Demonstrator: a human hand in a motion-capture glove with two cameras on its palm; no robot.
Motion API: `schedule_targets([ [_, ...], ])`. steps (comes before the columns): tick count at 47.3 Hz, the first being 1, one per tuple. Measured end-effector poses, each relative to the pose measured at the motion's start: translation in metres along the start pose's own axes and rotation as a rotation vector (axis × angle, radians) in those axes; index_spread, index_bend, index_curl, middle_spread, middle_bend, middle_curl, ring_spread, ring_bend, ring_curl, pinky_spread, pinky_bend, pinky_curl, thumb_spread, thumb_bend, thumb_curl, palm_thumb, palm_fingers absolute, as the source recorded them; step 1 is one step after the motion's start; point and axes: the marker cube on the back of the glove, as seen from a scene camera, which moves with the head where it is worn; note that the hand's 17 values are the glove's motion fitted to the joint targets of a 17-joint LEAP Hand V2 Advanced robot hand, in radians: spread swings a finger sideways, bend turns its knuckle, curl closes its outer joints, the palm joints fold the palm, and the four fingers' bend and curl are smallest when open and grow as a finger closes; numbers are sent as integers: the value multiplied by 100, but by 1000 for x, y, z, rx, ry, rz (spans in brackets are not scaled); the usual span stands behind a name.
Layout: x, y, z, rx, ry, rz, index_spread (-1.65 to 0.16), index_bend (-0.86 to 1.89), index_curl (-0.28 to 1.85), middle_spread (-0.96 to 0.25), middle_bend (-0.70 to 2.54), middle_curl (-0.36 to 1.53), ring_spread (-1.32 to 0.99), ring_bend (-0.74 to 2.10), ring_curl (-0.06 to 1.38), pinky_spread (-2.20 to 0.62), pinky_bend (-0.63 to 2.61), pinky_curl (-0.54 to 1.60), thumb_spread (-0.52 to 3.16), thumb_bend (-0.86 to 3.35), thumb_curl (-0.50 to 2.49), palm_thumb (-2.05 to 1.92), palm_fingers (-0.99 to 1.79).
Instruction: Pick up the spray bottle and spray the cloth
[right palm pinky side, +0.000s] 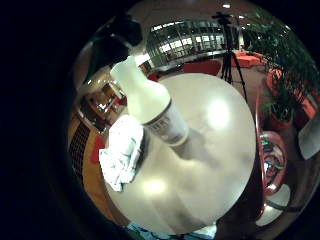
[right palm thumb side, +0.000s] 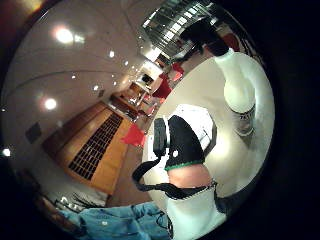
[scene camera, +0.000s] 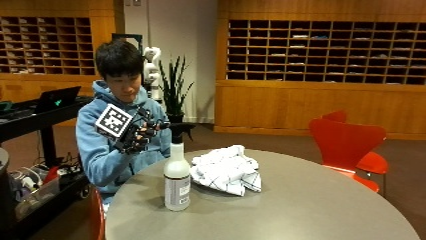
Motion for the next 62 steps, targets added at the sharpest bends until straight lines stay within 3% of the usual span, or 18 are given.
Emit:
schedule_targets([
  [3,5,-2,0,-21,-30,125,-28,8,22,0,21,34,9,29,29,20,41,35,114,2,34,58,46],
  [10,33,-26,12,47,-109,-49,-26,8,20,3,18,33,13,28,29,22,47,37,111,-3,35,56,28],
  [15,46,-31,23,4,-181,-49,-24,8,19,5,19,33,14,29,30,23,49,37,108,-3,34,54,20],
  [20,55,-53,36,60,-215,-103,-23,9,17,7,20,33,16,31,30,24,50,37,106,-4,34,51,16],
  [25,54,-60,44,18,-221,-8,-21,11,18,10,21,34,17,30,29,25,49,37,104,-3,34,50,9],
  [29,50,-85,57,104,-225,62,-21,12,18,11,22,34,18,30,29,25,49,36,102,-3,34,50,7],
  [34,46,-98,65,77,-222,49,-21,12,18,12,22,34,18,31,29,26,48,35,101,-3,33,49,8],
  [38,42,-97,66,-15,-240,40,-20,10,18,13,24,34,18,36,30,25,48,35,100,-3,34,51,11],
  [42,40,-104,71,-3,-255,-6,-19,9,17,13,28,35,16,42,31,23,46,34,99,-2,34,54,23],
  [48,34,-113,80,-31,-289,41,-18,11,17,11,31,36,12,49,32,20,46,34,97,-1,35,59,38],
  [54,32,-139,91,152,-283,54,-18,14,20,5,31,36,6,53,34,14,44,34,96,-2,36,63,58],
  [60,29,-150,96,143,-286,73,-21,20,25,0,24,34,-2,58,35,8,38,32,95,-1,38,68,81],
  [62,27,-147,96,52,-294,89,-22,22,27,-1,17,33,-5,61,36,5,37,32,94,-1,38,70,88],
])
